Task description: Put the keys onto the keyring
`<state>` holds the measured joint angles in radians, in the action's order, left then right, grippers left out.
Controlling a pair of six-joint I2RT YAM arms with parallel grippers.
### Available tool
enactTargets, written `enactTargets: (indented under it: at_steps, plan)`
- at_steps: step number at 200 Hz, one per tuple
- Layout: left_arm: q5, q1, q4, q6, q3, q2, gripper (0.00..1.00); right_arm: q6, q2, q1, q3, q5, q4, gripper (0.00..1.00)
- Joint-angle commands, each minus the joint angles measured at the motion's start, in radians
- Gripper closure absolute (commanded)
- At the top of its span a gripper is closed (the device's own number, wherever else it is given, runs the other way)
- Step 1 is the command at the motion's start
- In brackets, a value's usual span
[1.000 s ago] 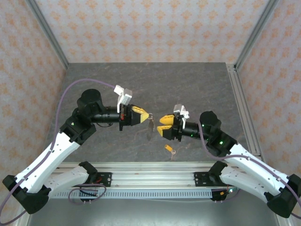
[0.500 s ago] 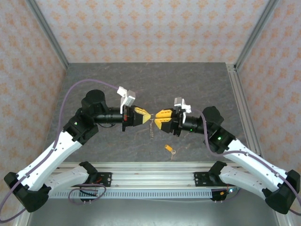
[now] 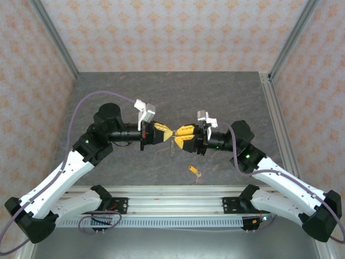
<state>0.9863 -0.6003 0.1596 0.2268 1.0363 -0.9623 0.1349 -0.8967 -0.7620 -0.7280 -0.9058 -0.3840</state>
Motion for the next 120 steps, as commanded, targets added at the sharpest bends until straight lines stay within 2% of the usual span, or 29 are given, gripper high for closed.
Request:
enactTargets:
  at_steps: [1,10,29,70,95,120]
  plan:
    - [-0.001,-0.010,-0.038,-0.016,-0.013,0.017,1.00,0.013,-0.005,0.004,-0.041,-0.040,-0.072,0.70]
    - [0.001,-0.010,-0.040,-0.014,-0.014,0.018,1.00,0.014,-0.009,0.004,-0.042,-0.042,-0.074,0.72]
    - [0.003,-0.010,-0.039,-0.014,-0.014,0.019,1.00,0.008,-0.016,0.004,-0.042,-0.042,-0.076,0.84]
    - [0.005,-0.010,-0.039,-0.014,-0.016,0.016,1.00,0.007,-0.029,0.004,-0.048,-0.059,-0.081,1.00]
    - [-0.002,-0.010,-0.011,-0.026,-0.008,0.010,1.00,-0.023,-0.023,0.004,-0.063,-0.062,-0.034,1.00]
    - [-0.045,-0.010,0.106,-0.093,0.025,0.014,1.00,-0.090,-0.026,0.004,-0.127,-0.071,0.124,1.00]
